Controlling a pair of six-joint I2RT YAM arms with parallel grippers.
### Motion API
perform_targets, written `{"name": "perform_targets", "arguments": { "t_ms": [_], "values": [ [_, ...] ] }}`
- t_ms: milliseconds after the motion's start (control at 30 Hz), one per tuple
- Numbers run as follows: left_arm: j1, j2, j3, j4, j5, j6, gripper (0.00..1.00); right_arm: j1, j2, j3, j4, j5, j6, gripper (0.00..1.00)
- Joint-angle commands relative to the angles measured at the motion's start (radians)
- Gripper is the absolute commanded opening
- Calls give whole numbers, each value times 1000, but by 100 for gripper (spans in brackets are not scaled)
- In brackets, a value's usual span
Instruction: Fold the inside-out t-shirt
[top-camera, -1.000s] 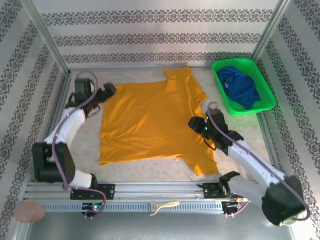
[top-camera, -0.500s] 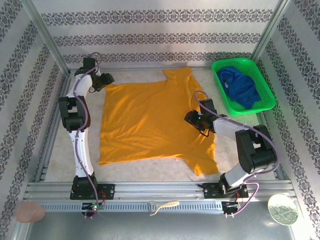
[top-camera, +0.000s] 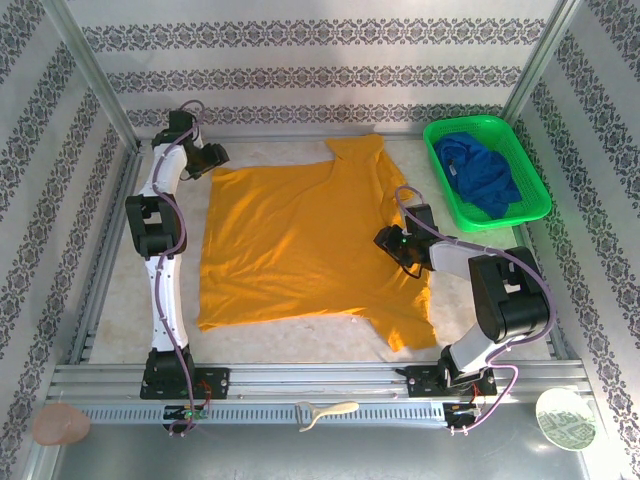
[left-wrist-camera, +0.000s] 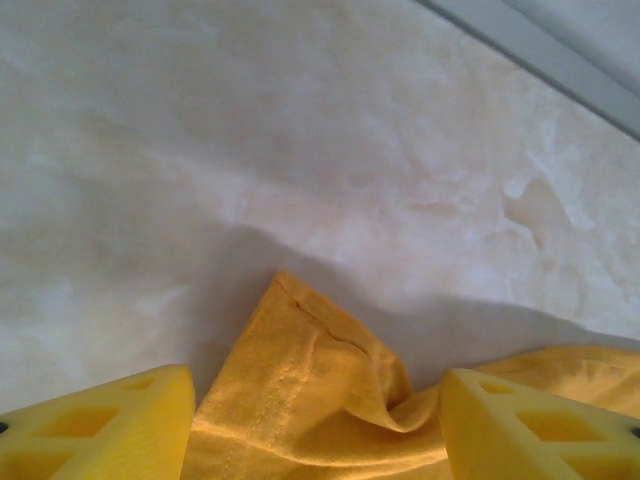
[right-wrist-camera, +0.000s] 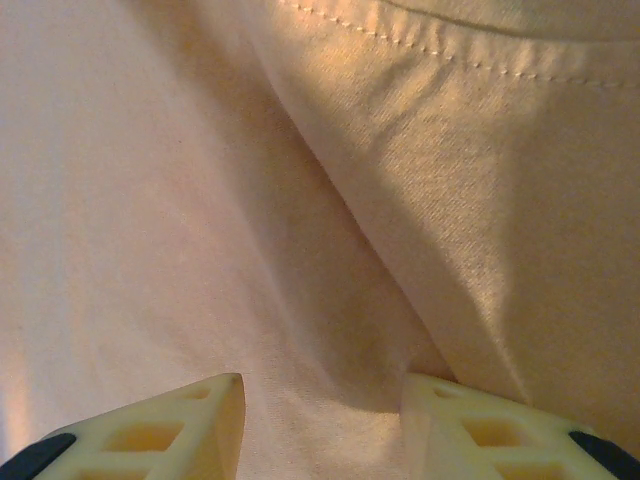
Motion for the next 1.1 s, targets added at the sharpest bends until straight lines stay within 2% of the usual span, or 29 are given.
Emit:
{"name": "perform_targets", "arguments": {
  "t_ms": [0,100,167,233,300,367,600,667,767,900,1067],
  "values": [
    [4,39,26,-37,11,0,65,-10,8,-19,32,3,25,46],
    [2,53,29,-24,22,-11,59,-13,3,-31,34,14,35,46],
    [3,59,31,-11,27,-19,50,-15,0,-39,38,18,43,45],
    [3,66,40,5,35,-30,34,-19,-3,-51,39,23,52,45],
    [4,76,61,14,35,-42,13,-20,-10,-64,35,37,64,45],
    [6,88,97,19,25,-58,1,-19,-20,-84,26,58,83,45],
    [42,115,165,58,3,-138,0,-22,-37,-132,34,82,126,46],
    [54,118,164,57,9,-144,13,-26,-31,-117,55,50,111,46],
    [68,108,172,38,18,-142,46,-30,-44,-64,57,5,54,48],
    [79,37,173,13,30,-106,62,-29,-115,35,-39,15,-62,56],
    [73,-131,88,-2,72,-76,71,-29,-208,147,-198,100,-197,77]
  ]
}}
